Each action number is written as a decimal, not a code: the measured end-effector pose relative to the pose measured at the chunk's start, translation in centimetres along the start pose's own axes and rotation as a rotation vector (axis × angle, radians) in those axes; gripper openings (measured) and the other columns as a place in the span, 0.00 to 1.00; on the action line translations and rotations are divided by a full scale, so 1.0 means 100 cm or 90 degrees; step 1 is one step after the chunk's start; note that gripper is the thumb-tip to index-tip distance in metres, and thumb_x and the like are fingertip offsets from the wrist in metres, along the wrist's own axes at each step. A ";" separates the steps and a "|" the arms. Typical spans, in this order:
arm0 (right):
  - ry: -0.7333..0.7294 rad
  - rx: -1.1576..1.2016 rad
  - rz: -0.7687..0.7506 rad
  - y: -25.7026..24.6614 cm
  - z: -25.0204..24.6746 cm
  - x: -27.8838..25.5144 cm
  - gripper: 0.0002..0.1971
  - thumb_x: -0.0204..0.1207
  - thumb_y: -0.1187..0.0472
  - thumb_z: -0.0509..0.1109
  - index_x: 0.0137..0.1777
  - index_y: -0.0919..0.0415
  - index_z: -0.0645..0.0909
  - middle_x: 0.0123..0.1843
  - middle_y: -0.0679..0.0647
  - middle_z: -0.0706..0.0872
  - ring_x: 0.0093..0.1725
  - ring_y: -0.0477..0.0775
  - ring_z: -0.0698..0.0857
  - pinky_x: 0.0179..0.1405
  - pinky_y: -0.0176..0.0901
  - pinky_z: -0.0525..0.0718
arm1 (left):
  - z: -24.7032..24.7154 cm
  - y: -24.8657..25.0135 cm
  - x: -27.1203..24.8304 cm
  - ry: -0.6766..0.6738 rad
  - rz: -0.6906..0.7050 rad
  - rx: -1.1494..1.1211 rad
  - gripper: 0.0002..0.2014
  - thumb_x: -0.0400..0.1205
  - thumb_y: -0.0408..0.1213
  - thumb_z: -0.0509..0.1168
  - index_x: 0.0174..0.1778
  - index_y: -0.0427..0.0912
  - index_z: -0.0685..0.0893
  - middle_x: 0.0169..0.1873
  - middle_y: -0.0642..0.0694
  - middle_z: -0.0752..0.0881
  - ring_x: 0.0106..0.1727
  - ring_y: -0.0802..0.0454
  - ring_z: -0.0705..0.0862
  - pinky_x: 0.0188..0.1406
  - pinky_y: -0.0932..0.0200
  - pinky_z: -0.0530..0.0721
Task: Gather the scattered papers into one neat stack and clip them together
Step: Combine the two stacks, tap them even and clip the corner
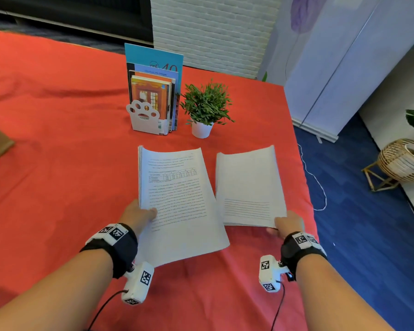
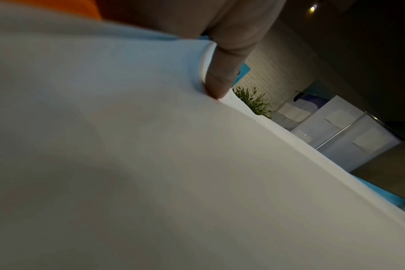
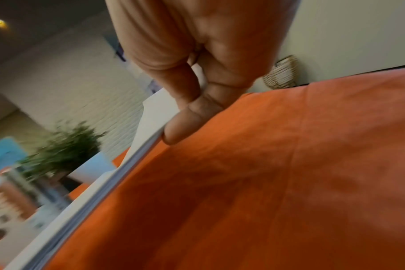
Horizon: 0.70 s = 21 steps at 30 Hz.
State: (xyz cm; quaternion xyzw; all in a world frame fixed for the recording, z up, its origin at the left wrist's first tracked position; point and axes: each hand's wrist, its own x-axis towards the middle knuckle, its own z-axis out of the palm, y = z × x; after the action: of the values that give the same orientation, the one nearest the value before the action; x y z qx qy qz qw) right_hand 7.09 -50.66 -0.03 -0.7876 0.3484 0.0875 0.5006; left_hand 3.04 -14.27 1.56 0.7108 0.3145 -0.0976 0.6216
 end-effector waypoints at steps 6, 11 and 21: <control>-0.148 0.085 -0.088 -0.003 0.079 -0.062 0.12 0.72 0.76 0.62 0.39 0.58 0.79 0.33 0.57 0.85 0.24 0.52 0.84 0.18 0.37 0.84 | -0.018 0.000 0.014 -0.054 -0.077 -0.159 0.20 0.84 0.45 0.59 0.69 0.39 0.76 0.62 0.39 0.84 0.62 0.37 0.83 0.66 0.40 0.78; -0.222 0.146 -0.111 -0.003 0.130 -0.103 0.06 0.66 0.64 0.77 0.41 0.54 0.87 0.38 0.57 0.90 0.37 0.54 0.85 0.37 0.47 0.84 | -0.053 0.000 0.019 -0.094 -0.045 -0.248 0.19 0.82 0.43 0.63 0.69 0.47 0.76 0.62 0.40 0.85 0.61 0.37 0.85 0.61 0.37 0.81; -0.347 0.196 -0.215 -0.063 0.173 -0.165 0.14 0.85 0.54 0.58 0.67 0.53 0.77 0.56 0.51 0.89 0.52 0.49 0.86 0.49 0.43 0.83 | -0.118 0.027 -0.008 -0.020 0.300 -0.053 0.31 0.81 0.28 0.62 0.76 0.57 0.58 0.55 0.55 0.81 0.53 0.54 0.83 0.53 0.57 0.79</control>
State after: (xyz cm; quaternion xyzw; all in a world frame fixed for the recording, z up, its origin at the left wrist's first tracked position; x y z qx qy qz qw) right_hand 2.54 -26.75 4.26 -0.6971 0.0763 0.1569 0.6954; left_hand 1.01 -3.45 6.65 0.7365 0.1337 0.0521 0.6610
